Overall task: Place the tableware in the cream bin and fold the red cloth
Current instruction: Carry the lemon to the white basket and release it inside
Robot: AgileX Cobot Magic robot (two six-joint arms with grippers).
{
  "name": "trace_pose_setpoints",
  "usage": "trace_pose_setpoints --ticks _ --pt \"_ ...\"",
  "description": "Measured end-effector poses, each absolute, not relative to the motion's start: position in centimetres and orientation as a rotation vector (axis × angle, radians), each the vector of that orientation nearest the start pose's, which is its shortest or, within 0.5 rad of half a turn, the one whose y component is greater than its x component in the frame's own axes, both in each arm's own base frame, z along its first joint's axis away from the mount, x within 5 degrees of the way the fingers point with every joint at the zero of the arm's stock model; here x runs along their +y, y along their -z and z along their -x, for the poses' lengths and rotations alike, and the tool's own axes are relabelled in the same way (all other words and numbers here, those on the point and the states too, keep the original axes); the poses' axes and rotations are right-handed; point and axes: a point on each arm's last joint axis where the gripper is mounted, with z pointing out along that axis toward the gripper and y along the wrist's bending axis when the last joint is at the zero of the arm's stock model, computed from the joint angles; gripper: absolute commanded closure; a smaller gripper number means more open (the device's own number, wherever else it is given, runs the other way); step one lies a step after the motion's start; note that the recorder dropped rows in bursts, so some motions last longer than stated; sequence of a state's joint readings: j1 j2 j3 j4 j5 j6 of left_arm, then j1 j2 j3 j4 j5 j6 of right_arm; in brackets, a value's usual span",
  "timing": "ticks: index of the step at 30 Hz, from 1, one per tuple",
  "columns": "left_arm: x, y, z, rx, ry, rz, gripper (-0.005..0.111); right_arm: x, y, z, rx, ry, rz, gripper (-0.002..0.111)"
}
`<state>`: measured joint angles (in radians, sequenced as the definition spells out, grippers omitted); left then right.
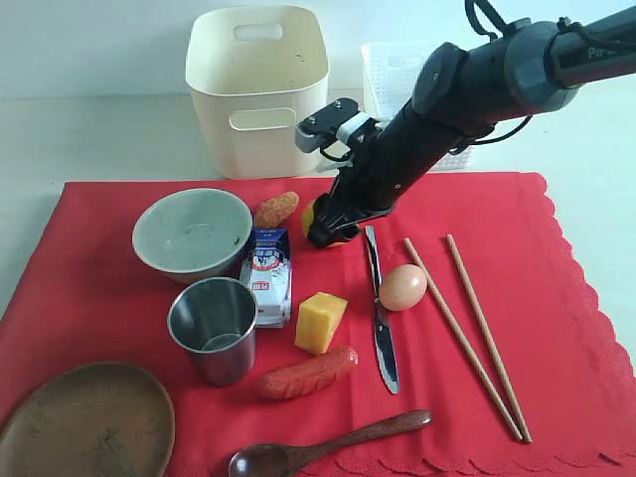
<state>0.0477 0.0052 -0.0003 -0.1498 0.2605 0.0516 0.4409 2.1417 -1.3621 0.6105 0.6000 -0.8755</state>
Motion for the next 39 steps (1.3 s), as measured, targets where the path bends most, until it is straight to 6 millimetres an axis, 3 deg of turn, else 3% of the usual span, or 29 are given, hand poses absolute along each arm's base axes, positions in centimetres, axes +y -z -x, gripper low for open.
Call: trace_pose_setpoints --ticks 7,11,17,25,29,34,39 --pt "-0.1 -19.0 -5.6 1.744 0.067 0.095 0.104 20.6 -12.0 -36.8 2.576 -0.493 1.052 0.108" --pt "-0.1 -19.0 -5.6 1.744 0.067 0.095 0.104 20.2 -13.1 -36.5 2.616 -0.460 1.022 0.108" --pt "-0.1 -19.0 -5.6 1.744 0.067 0.095 0.104 19.3 -16.8 -36.2 2.602 -0.365 0.975 0.108" --pt "-0.1 -19.0 -5.6 1.744 0.067 0.095 0.104 18.1 -23.0 -35.7 2.471 -0.269 0.849 0.108" --pt "-0.1 -19.0 -5.6 1.744 0.067 0.095 0.104 16.3 -24.7 -36.8 2.397 -0.244 0.710 0.108" --pt "-0.1 -19.0 -5.6 1.744 0.067 0.095 0.104 13.7 -24.9 -38.6 2.345 -0.207 0.573 0.108" --pt "-0.1 -19.0 -5.6 1.744 0.067 0.095 0.104 12.0 -23.7 -40.4 2.313 -0.186 0.444 0.108"
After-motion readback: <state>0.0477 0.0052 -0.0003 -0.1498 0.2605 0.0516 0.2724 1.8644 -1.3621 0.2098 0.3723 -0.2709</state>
